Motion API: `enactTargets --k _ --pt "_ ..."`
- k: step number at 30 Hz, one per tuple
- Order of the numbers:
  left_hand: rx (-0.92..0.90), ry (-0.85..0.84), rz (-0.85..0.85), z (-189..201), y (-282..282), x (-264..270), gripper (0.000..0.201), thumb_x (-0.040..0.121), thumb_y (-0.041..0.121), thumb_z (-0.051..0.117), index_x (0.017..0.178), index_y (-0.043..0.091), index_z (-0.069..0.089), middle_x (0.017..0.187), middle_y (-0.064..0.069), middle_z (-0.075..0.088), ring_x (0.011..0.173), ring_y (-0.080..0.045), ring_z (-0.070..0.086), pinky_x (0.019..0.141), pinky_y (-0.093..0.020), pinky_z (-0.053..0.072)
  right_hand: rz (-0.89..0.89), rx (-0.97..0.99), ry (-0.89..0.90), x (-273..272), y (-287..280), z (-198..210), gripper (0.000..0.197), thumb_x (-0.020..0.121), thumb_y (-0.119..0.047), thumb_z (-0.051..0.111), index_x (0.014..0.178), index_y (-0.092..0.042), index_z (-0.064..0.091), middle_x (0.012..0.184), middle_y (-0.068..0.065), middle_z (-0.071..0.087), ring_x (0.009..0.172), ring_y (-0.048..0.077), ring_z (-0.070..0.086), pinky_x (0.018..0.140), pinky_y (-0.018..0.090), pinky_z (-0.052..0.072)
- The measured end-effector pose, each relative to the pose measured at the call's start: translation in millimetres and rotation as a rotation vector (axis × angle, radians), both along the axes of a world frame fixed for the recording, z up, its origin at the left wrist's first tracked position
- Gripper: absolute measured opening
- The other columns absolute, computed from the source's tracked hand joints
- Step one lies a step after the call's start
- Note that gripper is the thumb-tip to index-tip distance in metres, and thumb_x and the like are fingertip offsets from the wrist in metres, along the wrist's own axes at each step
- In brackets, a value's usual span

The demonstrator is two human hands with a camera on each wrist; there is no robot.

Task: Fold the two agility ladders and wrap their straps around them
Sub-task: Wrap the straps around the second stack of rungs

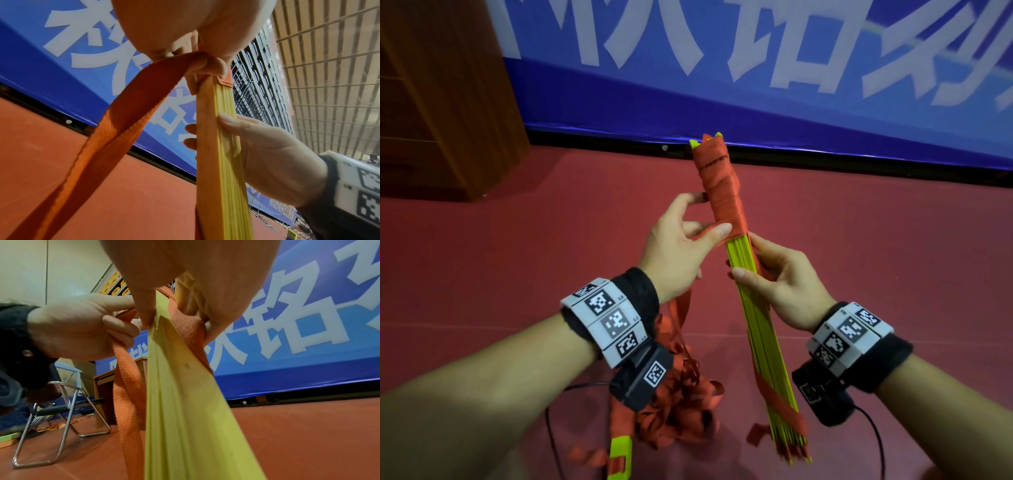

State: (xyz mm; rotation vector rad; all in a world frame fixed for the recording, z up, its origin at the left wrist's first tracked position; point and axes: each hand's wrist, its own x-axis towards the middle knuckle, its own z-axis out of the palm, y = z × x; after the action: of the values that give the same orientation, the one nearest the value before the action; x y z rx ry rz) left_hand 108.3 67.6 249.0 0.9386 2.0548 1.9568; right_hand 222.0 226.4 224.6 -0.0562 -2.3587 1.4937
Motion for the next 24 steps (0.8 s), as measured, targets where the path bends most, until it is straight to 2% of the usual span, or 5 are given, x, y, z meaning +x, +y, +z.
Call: enactTargets --k 5,15,17,20,24 --pt "-0.036 -0.038 -0.099 -6 3 -6 0.052 0.098 0.031 0.067 0.142 0.025 0.041 0.062 0.007 0.067 0.035 -0.017 0.044 0.04 -0.023 0.037 0.019 -0.005 -0.031 2 -1 2 0.048 0.092 -0.027 0.071 0.133 -0.048 0.058 0.11 0.009 0.075 0.105 0.04 0.069 0.097 0.056 0.054" --pt "-0.043 -0.001 -0.067 -10 6 -3 0.039 0.098 0.024 0.067 0.133 0.023 0.052 0.049 0.005 0.057 0.037 -0.003 0.042 0.045 -0.019 0.035 -0.012 0.043 -0.093 -1 -2 -5 0.037 0.086 -0.032 0.081 0.119 -0.035 0.066 0.097 0.015 0.07 0.087 0.026 0.069 0.088 0.057 0.055" --pt "-0.029 0.024 -0.021 -11 9 0 0.04 0.095 0.027 0.071 0.132 0.022 0.057 0.053 -0.014 0.057 0.04 -0.007 0.038 0.05 -0.025 0.035 -0.073 0.097 -0.094 -5 -7 -9 0.049 0.076 -0.043 0.085 0.119 -0.033 0.063 0.093 0.006 0.071 0.089 0.022 0.071 0.085 0.051 0.057" --pt "-0.027 0.035 0.063 -13 11 2 0.039 0.09 0.029 0.075 0.126 0.021 0.062 0.051 -0.009 0.055 0.041 -0.012 0.041 0.049 -0.027 0.035 -0.158 0.2 -0.136 -10 -15 -17 0.054 0.076 -0.04 0.086 0.12 -0.027 0.058 0.084 -0.01 0.069 0.079 0.001 0.067 0.075 0.031 0.053" --pt "-0.033 0.02 0.105 -15 14 3 0.042 0.08 0.046 0.074 0.118 0.029 0.063 0.071 -0.019 0.072 0.072 -0.037 0.069 0.07 -0.044 0.055 -0.229 0.275 -0.15 -8 -15 -19 0.063 0.08 -0.039 0.082 0.133 -0.028 0.049 0.101 -0.009 0.068 0.084 0.005 0.066 0.08 0.038 0.056"
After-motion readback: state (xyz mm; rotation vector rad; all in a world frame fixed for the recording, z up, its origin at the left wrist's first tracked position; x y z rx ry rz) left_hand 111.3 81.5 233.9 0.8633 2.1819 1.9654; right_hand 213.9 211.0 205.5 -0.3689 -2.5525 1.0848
